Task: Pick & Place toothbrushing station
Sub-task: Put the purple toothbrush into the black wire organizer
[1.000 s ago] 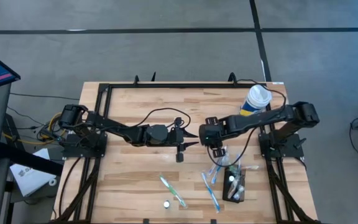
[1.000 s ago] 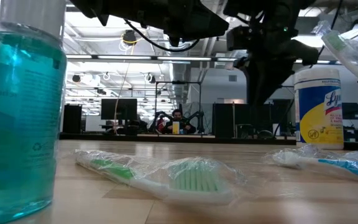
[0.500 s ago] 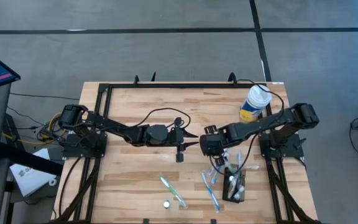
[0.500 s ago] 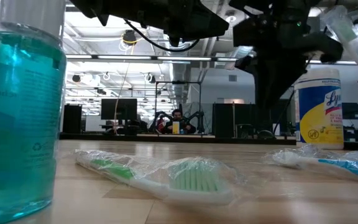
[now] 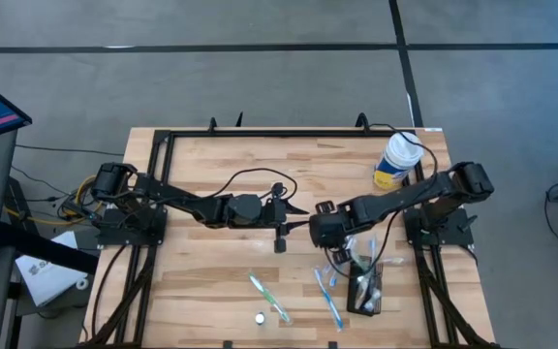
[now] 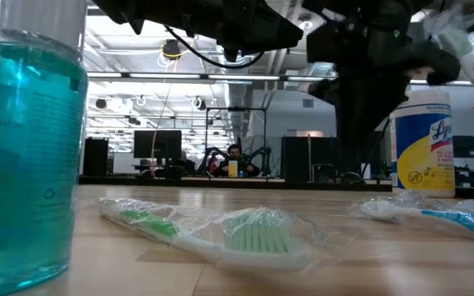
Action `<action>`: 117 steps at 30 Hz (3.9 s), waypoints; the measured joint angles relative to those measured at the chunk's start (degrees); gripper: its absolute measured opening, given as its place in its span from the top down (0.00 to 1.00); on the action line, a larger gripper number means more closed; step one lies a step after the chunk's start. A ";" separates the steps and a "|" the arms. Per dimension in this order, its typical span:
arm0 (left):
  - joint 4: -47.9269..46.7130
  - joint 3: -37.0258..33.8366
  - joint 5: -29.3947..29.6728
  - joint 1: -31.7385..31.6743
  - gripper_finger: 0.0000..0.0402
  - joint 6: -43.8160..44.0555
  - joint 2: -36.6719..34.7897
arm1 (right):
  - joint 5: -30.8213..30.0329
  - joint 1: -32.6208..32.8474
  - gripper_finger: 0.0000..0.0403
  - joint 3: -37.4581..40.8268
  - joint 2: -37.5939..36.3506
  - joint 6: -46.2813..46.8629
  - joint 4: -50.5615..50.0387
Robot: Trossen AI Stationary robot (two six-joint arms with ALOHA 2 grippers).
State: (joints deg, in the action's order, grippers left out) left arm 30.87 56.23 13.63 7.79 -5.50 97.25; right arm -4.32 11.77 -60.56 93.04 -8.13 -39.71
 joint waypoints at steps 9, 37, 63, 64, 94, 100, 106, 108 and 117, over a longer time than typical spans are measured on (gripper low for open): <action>-0.01 -0.02 0.01 0.00 0.75 -0.09 0.00 | 0.02 3.82 0.83 -0.99 7.55 0.40 -0.50; -0.01 -0.02 0.01 0.00 0.75 -0.20 -0.01 | 5.33 9.22 0.83 -5.30 9.50 2.17 -2.69; -0.01 -0.02 0.01 0.00 0.75 -0.20 -0.02 | 6.29 10.40 0.60 -4.75 9.50 3.22 -1.12; 0.00 -0.02 0.01 0.00 0.75 -0.20 -0.02 | 6.27 10.40 0.59 -4.75 9.50 3.23 -1.08; 0.00 -0.02 0.00 0.00 0.75 -0.18 -0.02 | 7.74 10.42 0.79 -4.69 13.30 2.33 -0.39; 0.00 -0.02 0.01 -0.02 0.75 -0.17 -0.02 | 8.15 10.66 0.90 -4.69 13.30 2.13 -0.34; 0.00 -0.02 0.00 0.00 0.75 -0.17 -0.02 | 8.35 10.66 0.98 -4.73 13.28 2.13 -0.32; 0.00 -0.02 0.00 -0.02 0.75 -0.17 -0.02 | 8.41 10.66 0.99 -4.73 13.28 2.14 -0.36; 0.00 -0.02 0.00 -0.02 0.75 -0.17 -0.02 | 8.79 10.66 1.00 -4.82 13.19 2.13 -0.40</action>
State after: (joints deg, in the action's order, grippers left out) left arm 30.87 56.21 13.63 7.77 -5.67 97.23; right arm 4.47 22.44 -65.39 106.24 -6.00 -40.12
